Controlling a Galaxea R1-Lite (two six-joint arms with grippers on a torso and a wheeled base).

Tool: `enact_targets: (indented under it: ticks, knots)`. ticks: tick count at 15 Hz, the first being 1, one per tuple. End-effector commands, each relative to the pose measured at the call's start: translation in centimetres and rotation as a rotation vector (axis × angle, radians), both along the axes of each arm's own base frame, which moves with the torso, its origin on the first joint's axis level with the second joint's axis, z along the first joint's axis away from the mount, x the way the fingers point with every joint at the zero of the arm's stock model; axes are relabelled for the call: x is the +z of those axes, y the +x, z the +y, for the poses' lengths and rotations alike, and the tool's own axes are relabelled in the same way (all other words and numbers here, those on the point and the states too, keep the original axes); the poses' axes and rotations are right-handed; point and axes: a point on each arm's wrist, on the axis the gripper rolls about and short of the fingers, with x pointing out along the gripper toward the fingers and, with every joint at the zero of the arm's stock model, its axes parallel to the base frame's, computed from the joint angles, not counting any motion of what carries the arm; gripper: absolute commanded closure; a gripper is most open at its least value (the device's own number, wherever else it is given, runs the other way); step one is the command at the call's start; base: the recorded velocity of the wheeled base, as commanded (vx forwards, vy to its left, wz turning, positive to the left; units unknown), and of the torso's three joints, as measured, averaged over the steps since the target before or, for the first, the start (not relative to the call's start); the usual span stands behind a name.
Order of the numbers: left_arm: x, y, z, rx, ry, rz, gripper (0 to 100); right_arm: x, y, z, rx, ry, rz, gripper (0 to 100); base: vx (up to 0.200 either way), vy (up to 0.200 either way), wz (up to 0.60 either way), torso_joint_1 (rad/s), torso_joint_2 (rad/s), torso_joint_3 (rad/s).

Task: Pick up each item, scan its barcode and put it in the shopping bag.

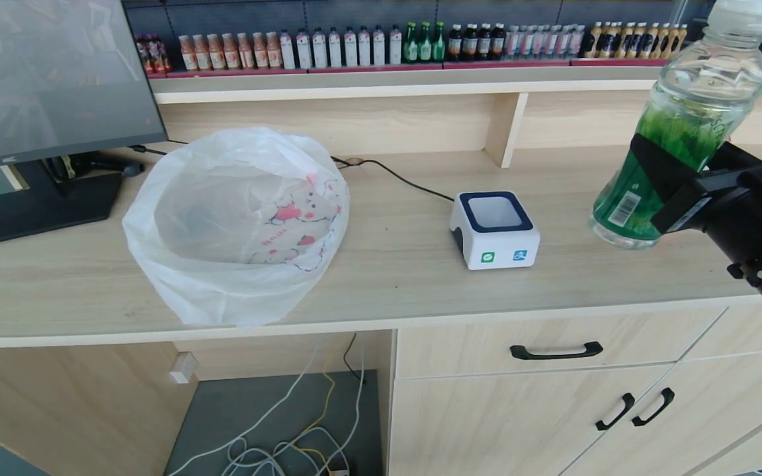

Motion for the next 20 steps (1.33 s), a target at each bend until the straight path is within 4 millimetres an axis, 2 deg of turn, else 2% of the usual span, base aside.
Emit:
enact_targets:
  ticks: [1, 3, 8, 12, 16, 17, 19, 20]
  knots:
    - [0.0, 0.0, 0.0, 0.0, 0.0, 0.0, 0, 0.1, -0.1, 0.0, 0.0, 0.001, -0.004, 100, 0.0, 0.2, 0.0, -0.002, 0.0, 0.002]
    - [0.0, 0.0, 0.0, 0.0, 0.0, 0.0, 0, 0.1, -0.1, 0.0, -0.001, 0.0, -0.004, 100, 0.0, 0.2, 0.0, 0.005, 0.0, 0.0]
    - [0.0, 0.0, 0.0, 0.0, 0.004, 0.0, 0, 0.1, -0.1, 0.0, -0.015, -0.03, -0.011, 100, 0.0, 0.0, 0.0, 0.0, 0.0, 0.0]
    - [0.0, 0.0, 0.0, 0.0, 0.004, 0.0, 0, 0.4, 0.1, 0.4, 0.008, -0.15, -0.056, 100, 0.0, 0.0, 0.0, 0.0, 0.0, 0.0]
    - [0.0, 0.0, 0.0, 0.0, 0.004, 0.0, 0, 2.8, 0.8, 1.2, 0.083, -0.319, -0.194, 100, 0.0, 0.0, 0.0, 0.0, 0.0, 0.0]
    - [0.0, 0.0, 0.0, -0.001, 0.004, 0.0, 0, 4.4, 1.2, 1.5, 0.126, -0.368, -0.247, 100, 0.0, 0.0, 0.0, 0.0, 0.0, 0.0]
    - [0.0, 0.0, 0.0, 0.0, 0.004, 0.0, 0, 7.8, 1.6, 1.5, 0.088, -0.503, -0.366, 100, 0.0, 0.0, 0.0, 0.0, 0.0, 0.0]
    - [0.0, 0.0, 0.0, 0.0, 0.004, 0.0, 0, 8.2, 1.5, 2.4, 0.06, -0.581, -0.417, 100, 0.0, 0.0, 0.0, 0.0, 0.0, 0.0]
